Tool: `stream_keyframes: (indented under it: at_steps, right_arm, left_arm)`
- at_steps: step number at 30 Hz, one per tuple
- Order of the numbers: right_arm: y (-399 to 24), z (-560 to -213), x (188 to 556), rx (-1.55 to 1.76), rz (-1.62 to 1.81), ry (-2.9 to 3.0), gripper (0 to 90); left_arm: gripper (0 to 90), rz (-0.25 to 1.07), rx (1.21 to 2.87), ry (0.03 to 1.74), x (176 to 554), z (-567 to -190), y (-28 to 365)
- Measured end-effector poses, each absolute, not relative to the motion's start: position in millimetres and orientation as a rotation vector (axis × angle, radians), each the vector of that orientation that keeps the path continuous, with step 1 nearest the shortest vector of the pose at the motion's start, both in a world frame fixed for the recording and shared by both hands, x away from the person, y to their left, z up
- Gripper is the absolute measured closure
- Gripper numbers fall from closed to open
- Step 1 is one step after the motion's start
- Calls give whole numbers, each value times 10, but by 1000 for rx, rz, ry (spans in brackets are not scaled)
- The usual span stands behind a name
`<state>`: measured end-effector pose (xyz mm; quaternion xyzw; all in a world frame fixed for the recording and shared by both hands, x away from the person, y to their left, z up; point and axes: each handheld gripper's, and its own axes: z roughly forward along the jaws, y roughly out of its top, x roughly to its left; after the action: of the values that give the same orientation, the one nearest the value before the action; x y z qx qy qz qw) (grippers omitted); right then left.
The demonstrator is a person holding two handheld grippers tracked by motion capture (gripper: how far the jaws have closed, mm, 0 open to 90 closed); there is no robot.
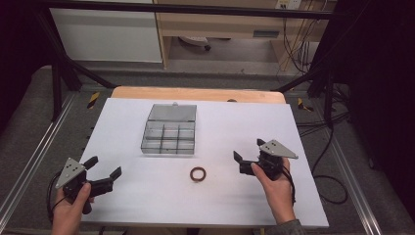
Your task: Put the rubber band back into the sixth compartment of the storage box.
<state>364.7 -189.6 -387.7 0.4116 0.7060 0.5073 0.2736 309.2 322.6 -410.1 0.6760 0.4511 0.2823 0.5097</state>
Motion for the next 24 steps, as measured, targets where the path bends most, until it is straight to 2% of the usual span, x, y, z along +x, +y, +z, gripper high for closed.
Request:
stream_keyframes:
  at_steps: [24]
  right_arm:
    - [-1307, -3983, 3586, 977, 1370, 2078, 43]
  left_arm:
    - [46, 679, 1636, 1065, 3083, -4097, 3206]
